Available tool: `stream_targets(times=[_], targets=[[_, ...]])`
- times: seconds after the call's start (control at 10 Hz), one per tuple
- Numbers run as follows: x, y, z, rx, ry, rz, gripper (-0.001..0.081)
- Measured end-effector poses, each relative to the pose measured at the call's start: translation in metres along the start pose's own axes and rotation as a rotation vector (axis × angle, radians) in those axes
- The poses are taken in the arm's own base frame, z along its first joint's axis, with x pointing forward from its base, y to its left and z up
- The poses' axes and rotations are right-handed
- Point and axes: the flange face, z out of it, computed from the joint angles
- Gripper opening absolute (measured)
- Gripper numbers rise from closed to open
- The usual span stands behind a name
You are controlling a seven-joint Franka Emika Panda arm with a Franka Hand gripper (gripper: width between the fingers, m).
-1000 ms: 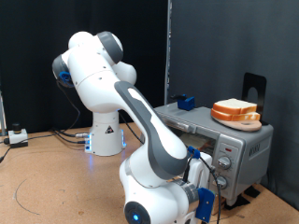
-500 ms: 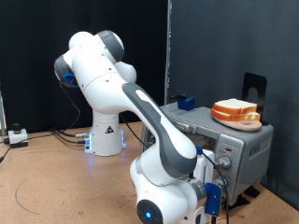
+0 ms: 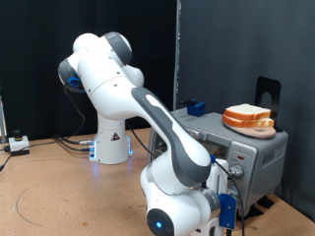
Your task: Make a piece of toast with the oven
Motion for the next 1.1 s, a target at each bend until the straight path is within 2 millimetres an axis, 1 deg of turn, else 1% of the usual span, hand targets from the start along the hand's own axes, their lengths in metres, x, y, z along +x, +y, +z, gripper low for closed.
stream_targets(times=[0.1, 0.3, 0.4, 0.6, 0.7, 0.8, 1.0, 1.1], targets=[[0.0007, -0.0017, 0.0027, 0.0, 0.0, 0.002, 0.0807], [0.001, -0.0042, 0.0054, 0.005, -0.002, 0.006, 0.0509], [0.001, -0.0051, 0.0061, 0.007, -0.003, 0.008, 0.0509], [0.0021, -0.0037, 0.0057, 0.007, 0.006, 0.024, 0.0201], [0.0034, -0.0012, 0.0056, 0.009, 0.014, 0.035, 0.0201], [0.0033, -0.0011, 0.0056, 0.01, 0.014, 0.044, 0.0095], [0.0033, -0.0008, 0.0055, 0.012, 0.015, 0.043, 0.0096], [0.0031, -0.0004, 0.0057, 0.019, 0.02, -0.002, 0.0096]])
